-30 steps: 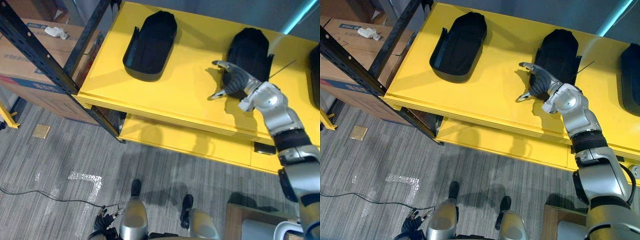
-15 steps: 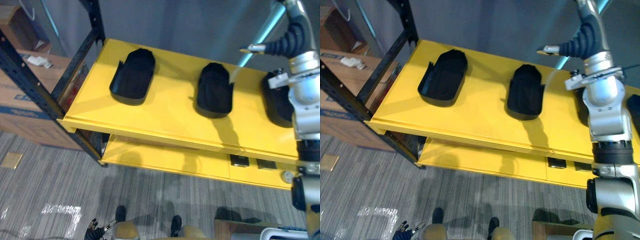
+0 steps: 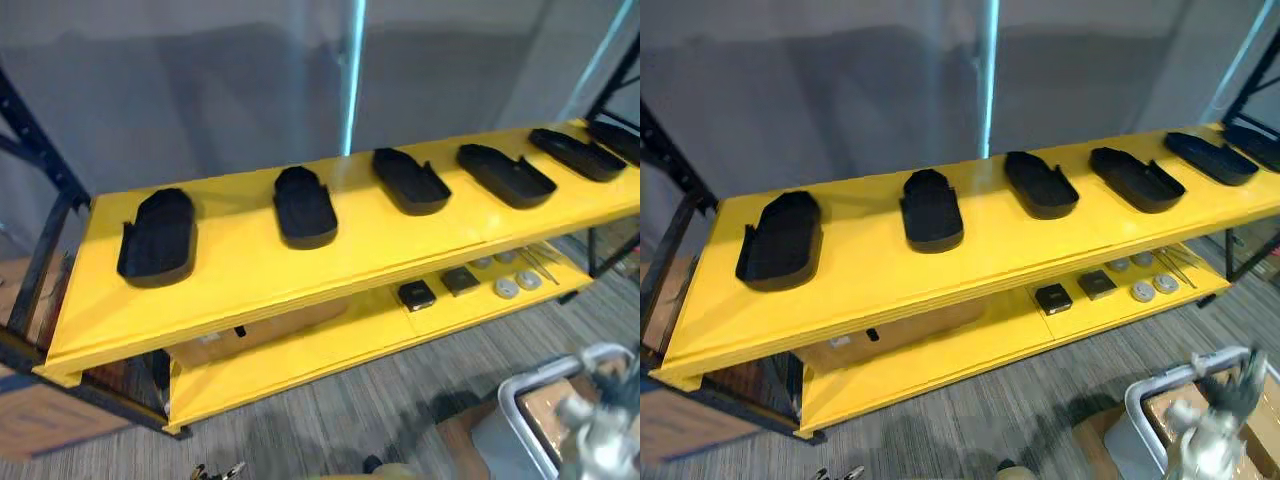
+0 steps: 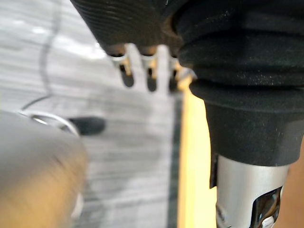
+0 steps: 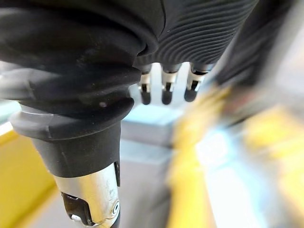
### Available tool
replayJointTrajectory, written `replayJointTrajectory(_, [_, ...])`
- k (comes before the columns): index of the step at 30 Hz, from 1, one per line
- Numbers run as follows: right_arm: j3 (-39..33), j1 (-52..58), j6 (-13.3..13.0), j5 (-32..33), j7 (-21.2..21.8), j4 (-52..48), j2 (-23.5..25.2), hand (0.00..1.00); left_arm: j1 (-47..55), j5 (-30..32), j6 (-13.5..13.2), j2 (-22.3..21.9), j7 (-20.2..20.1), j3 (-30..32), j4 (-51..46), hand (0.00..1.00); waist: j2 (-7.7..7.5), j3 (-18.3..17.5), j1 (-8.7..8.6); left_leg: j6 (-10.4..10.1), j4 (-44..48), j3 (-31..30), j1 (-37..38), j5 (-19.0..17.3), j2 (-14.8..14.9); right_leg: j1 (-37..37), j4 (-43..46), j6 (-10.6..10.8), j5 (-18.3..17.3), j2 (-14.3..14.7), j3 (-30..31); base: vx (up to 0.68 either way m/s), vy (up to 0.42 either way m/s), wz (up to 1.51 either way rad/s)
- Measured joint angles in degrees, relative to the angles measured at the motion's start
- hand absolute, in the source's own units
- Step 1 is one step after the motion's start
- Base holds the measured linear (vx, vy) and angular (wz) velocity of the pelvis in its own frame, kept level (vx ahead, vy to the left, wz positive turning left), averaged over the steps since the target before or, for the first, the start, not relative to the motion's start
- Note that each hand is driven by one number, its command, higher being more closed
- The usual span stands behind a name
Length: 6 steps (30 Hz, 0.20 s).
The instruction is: Walk over and take plastic housings, then place them on the shelf
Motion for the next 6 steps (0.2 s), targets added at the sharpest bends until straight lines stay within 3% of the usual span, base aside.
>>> replayJointTrajectory(1, [1.88,0.34,0.09,-0.08,1.64,8.06,0.89,0.0,-0.97,0.28,0.11,0.01,-0.04,-1.1,0.9,0.0,-0.2,-0.06,0.06,0.02,-0.01,0.23,0.22,-0.19,-0.04,0.01,-0.1,0.0,0.0,-0.08,-0.02,-0.02,0.01,-0.15])
replayJointTrajectory(3, [3.09,0.27,0.3,-0.16,3.13,13.51,1.14,0.0,-1.92,0.34,0.37,-0.02,-0.06,-1.53,1.71,0.0,-0.26,-0.03,0.39,0.03,-0.02,0.21,0.18,-0.2,-0.09,0.0,-0.17,-0.01,0.01,-0.12,-0.06,-0.01,0.004,-0.01])
replayJointTrajectory(4, [3.71,-0.4,1.83,-0.07,6.39,21.04,1.67,0.0,-2.66,0.31,0.76,-0.07,-0.35,-2.53,1.89,0.0,-0.16,-0.05,1.4,0.01,-0.02,0.2,0.33,-0.31,-0.08,0.2,-0.37,-0.02,0.02,-0.12,-0.13,0.0,0.0,0.0])
replayJointTrajectory(6, [3.45,-1.07,2.64,-0.36,9.4,26.87,1.83,0.0,-2.93,0.25,0.78,-0.12,-0.56,-2.8,1.92,0.0,0.09,0.15,1.89,0.01,-0.02,-0.06,0.78,-0.49,-0.06,1.03,-0.64,-0.04,0.03,-0.16,-0.41,0.03,0.003,0.08])
